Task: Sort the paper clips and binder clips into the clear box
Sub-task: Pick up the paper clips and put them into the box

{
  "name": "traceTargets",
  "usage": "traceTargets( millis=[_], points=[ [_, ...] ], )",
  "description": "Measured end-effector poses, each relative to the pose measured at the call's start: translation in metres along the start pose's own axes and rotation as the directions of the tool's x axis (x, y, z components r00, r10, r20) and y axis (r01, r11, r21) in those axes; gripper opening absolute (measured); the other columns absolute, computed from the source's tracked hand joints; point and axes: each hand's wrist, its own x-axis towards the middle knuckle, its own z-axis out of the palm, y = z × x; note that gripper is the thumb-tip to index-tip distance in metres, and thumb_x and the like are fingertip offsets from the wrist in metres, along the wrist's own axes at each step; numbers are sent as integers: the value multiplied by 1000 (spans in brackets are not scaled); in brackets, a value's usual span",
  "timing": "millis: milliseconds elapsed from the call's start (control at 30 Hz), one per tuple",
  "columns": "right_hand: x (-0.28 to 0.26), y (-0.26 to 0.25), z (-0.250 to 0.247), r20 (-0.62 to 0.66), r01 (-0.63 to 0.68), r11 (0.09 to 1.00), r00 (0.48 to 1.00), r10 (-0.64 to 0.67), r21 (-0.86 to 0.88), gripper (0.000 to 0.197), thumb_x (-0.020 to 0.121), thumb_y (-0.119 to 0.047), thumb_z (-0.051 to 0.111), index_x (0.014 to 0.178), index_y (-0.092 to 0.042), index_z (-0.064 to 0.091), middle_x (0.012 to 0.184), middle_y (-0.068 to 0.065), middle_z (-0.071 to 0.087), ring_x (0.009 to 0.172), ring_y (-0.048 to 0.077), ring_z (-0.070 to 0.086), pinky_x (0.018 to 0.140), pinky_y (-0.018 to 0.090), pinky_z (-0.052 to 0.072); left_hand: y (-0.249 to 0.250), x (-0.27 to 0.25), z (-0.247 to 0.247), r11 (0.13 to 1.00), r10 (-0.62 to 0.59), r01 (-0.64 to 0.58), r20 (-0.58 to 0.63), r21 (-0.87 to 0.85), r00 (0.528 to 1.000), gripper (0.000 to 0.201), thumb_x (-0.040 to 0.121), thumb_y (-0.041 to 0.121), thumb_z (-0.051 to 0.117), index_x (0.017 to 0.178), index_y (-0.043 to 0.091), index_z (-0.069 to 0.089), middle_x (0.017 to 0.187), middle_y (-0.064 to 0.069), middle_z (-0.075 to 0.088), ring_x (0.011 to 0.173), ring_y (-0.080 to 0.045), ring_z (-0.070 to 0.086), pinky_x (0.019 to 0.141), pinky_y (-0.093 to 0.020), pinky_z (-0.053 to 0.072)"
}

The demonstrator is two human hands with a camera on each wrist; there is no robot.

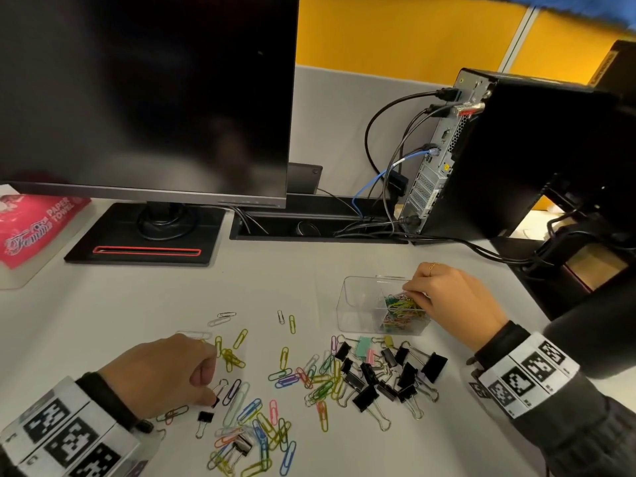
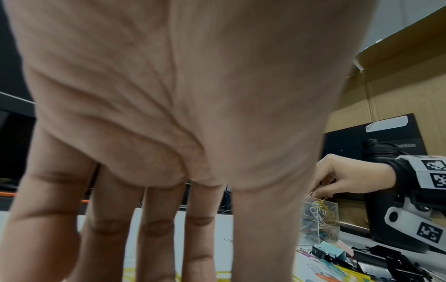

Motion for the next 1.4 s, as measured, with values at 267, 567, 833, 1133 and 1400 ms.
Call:
traceTargets(
  millis=[267, 567, 833, 1133, 1400],
  points=[
    [1, -8, -9, 59, -30, 998, 998, 33, -50, 20, 95, -15, 49, 113, -17, 59, 96, 4, 64, 84, 29, 63, 68, 40, 55, -1, 0, 1, 1000, 14, -14, -5, 3, 1000, 19, 81, 48, 65, 82, 32, 54, 85, 14, 62, 79, -2, 58, 75, -18, 47],
    [10, -13, 9, -29, 83, 987, 996, -88, -139, 24, 59, -2, 85, 68, -14, 67, 66, 0, 59, 50, 20, 56, 36, 28, 47, -2, 1, 2, 1000, 22, -22, 1, -13, 1000, 19, 79, 48, 66, 78, 34, 52, 81, 16, 60, 76, 0, 55, 73, -16, 45],
    [6, -16, 13, -171, 54, 997, 983, -63, -57, 17, 69, -15, 82, 64, -21, 67, 52, -4, 59, 51, 18, 56, 36, 25, 41, 1, -1, 0, 1000, 22, -22, 8, 9, 1000, 20, 81, 49, 63, 79, 34, 52, 85, 16, 60, 81, 0, 57, 67, -12, 42],
    [-7, -39, -2, -136, 0, 1000, 991, 2, 17, 27, 77, -8, 65, 102, -17, 73, 91, -3, 60, 81, 15, 56, 48, 25, 48, 2, 2, -1, 1000, 25, -25, -7, -13, 1000, 16, 82, 42, 65, 88, 30, 57, 85, 12, 59, 81, -5, 58, 77, -21, 49],
    [-12, -114, 12, 390, 240, 878, 825, -409, 413, 87, 77, -46, 70, 148, -28, 23, 151, -12, 26, 136, 5, 25, 111, 18, 23, 1, 0, -5, 997, 42, -42, -7, -58, 999, 19, 79, 40, 70, 86, 33, 53, 86, 12, 61, 80, -5, 59, 74, -23, 49]
  ],
)
